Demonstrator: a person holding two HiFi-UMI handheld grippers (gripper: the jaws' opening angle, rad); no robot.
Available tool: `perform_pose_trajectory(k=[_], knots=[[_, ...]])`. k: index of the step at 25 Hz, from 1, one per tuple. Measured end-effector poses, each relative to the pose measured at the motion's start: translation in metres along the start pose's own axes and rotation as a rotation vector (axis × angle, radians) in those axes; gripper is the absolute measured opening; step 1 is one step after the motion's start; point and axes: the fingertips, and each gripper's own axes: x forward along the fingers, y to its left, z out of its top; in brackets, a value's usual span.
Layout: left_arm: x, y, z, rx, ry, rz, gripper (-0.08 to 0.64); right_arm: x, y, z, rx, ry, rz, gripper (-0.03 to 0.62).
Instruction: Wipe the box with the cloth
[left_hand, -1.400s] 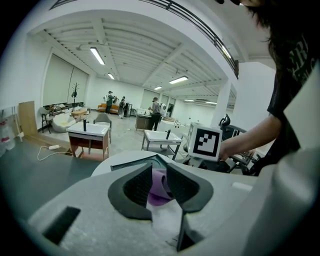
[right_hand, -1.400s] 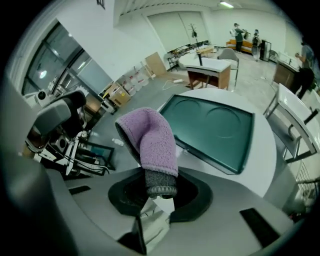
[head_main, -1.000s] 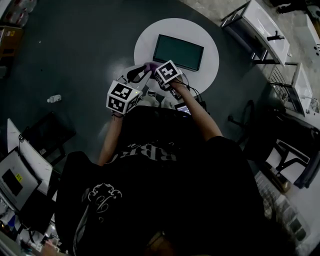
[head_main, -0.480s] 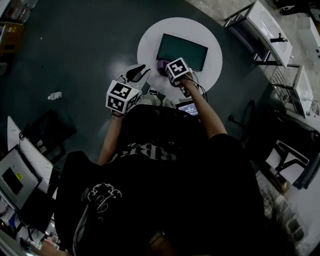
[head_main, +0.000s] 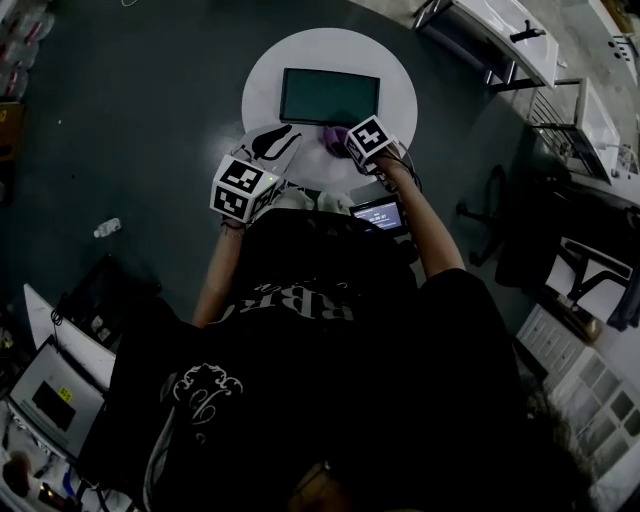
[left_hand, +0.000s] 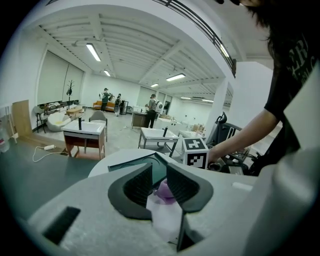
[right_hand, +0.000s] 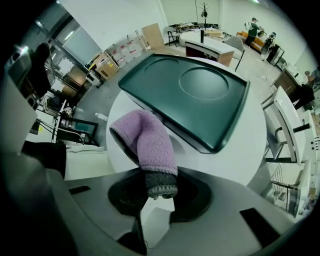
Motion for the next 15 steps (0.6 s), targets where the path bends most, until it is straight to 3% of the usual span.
perform_pose_trajectory(k=[6,15], knots=[[0.028,-0.018,0.015,0.044,0.015,-0.057,0.089,-0.012,-0.037,-0.030,0.122,-0.016,0.007,0.077],[0.046,-0.032,0.021,0.049,0.024,-0.058,0.089,-0.023,-0.083,-0.069,0.163,0.004,-0.013,0.077]])
